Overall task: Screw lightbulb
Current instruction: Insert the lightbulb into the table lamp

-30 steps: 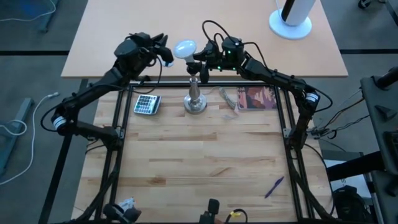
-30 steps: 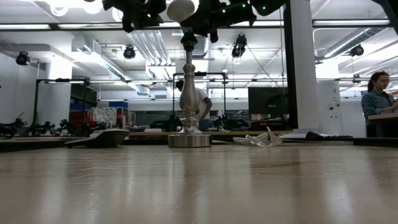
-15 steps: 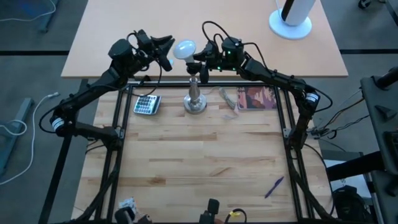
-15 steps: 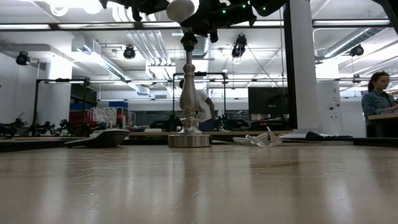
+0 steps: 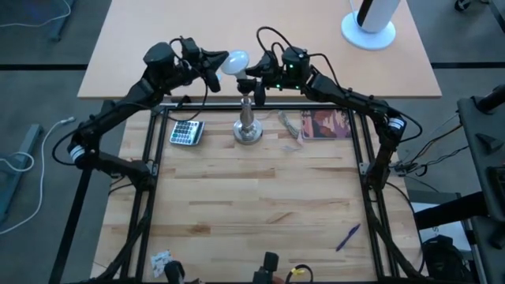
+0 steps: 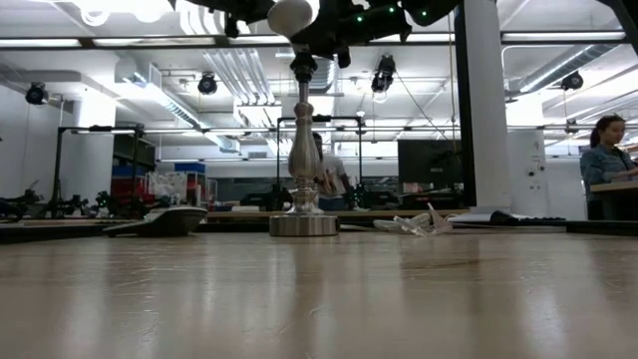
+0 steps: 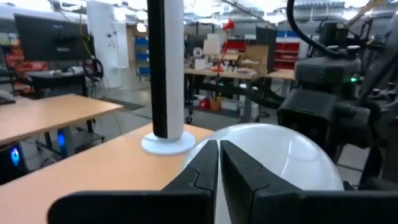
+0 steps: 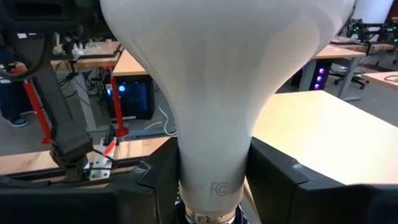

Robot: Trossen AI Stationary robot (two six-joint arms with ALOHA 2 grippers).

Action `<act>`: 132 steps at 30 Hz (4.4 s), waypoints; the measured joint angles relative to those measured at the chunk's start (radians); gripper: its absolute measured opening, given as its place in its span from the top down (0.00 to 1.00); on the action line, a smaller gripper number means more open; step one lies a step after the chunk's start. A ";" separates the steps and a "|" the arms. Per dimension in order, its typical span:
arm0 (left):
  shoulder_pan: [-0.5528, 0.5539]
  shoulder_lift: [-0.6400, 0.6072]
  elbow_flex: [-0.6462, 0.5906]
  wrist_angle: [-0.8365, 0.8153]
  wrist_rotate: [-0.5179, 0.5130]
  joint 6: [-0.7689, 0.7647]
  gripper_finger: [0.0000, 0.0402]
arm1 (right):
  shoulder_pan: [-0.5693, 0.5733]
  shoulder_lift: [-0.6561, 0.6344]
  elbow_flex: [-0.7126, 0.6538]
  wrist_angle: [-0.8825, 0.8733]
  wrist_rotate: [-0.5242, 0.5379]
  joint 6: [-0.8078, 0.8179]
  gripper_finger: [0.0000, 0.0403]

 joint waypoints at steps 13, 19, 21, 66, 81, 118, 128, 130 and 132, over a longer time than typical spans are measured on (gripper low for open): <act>-0.008 0.132 0.260 -0.267 0.045 0.122 1.00 | 0.001 -0.014 -0.002 -0.043 0.002 -0.017 0.52; -0.011 0.180 0.376 -0.392 0.046 0.193 0.99 | -0.002 -0.031 -0.002 -0.064 0.006 -0.033 0.52; -0.012 0.189 0.399 -0.416 0.047 0.205 1.00 | -0.001 -0.037 -0.002 -0.062 0.012 -0.040 0.52; -0.027 0.192 0.412 -0.429 0.045 0.224 1.00 | -0.007 -0.235 0.000 -0.297 0.112 -0.055 0.49; -0.027 0.192 0.412 -0.431 0.045 0.232 0.98 | -0.027 -0.139 0.097 -0.044 0.065 0.101 0.98; -0.027 0.190 0.412 -0.427 0.034 0.251 1.00 | -0.013 -0.058 0.214 -0.186 0.023 0.074 1.00; -0.027 0.180 0.412 -0.434 0.030 0.250 0.99 | -0.006 -0.060 0.213 -0.208 0.019 0.068 1.00; -0.027 0.180 0.412 -0.435 0.028 0.250 1.00 | -0.006 -0.060 0.213 -0.210 0.020 0.070 1.00; -0.027 0.180 0.412 -0.434 0.028 0.252 1.00 | -0.005 -0.060 0.213 -0.210 0.020 0.072 1.00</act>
